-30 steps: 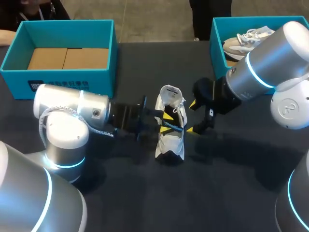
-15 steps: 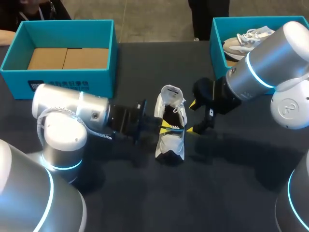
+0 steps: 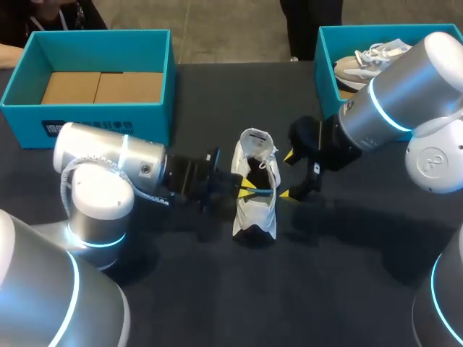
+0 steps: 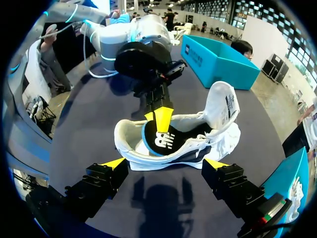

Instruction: Take the shoe out of the shoebox, open the shoe tongue, remove and reinsert the insole, then place the shoe into the shoebox

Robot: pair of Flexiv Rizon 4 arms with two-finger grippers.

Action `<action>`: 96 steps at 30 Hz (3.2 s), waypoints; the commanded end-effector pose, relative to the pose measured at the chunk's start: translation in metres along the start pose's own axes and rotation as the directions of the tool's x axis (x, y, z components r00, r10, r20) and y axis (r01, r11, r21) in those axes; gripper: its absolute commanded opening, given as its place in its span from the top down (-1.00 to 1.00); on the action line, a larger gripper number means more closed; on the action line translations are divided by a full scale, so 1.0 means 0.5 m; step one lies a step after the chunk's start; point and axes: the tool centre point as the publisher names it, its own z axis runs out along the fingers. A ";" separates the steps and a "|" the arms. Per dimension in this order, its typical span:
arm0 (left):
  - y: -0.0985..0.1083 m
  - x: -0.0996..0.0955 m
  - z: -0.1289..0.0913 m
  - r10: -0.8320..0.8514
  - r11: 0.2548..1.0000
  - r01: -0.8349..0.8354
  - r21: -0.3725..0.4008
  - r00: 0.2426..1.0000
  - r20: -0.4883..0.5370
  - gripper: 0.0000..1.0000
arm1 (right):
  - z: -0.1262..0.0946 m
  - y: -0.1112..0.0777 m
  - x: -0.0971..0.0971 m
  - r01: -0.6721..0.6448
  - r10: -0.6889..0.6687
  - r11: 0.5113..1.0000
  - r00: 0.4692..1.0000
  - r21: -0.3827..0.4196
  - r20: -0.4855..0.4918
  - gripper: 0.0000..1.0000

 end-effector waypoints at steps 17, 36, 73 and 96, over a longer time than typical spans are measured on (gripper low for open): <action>-0.059 -0.022 -0.016 0.032 0.999 -0.033 0.027 0.999 0.039 0.76 | 0.002 0.001 0.002 0.000 0.000 1.000 1.000 0.004 0.003 -1.00; -0.032 0.013 -0.003 -0.050 0.998 0.050 0.024 0.999 0.002 1.00 | 0.002 0.001 0.002 0.000 0.000 1.000 1.000 0.004 0.003 -1.00; -0.104 -0.100 -0.053 0.110 0.989 -0.093 0.113 0.982 -0.154 1.00 | 0.002 0.001 0.002 0.000 0.000 1.000 1.000 0.004 0.003 -1.00; -0.101 -0.116 -0.027 0.256 0.962 -0.135 0.238 0.755 -0.604 1.00 | -0.112 -0.035 0.003 0.041 -0.039 0.994 0.999 0.100 -0.018 -1.00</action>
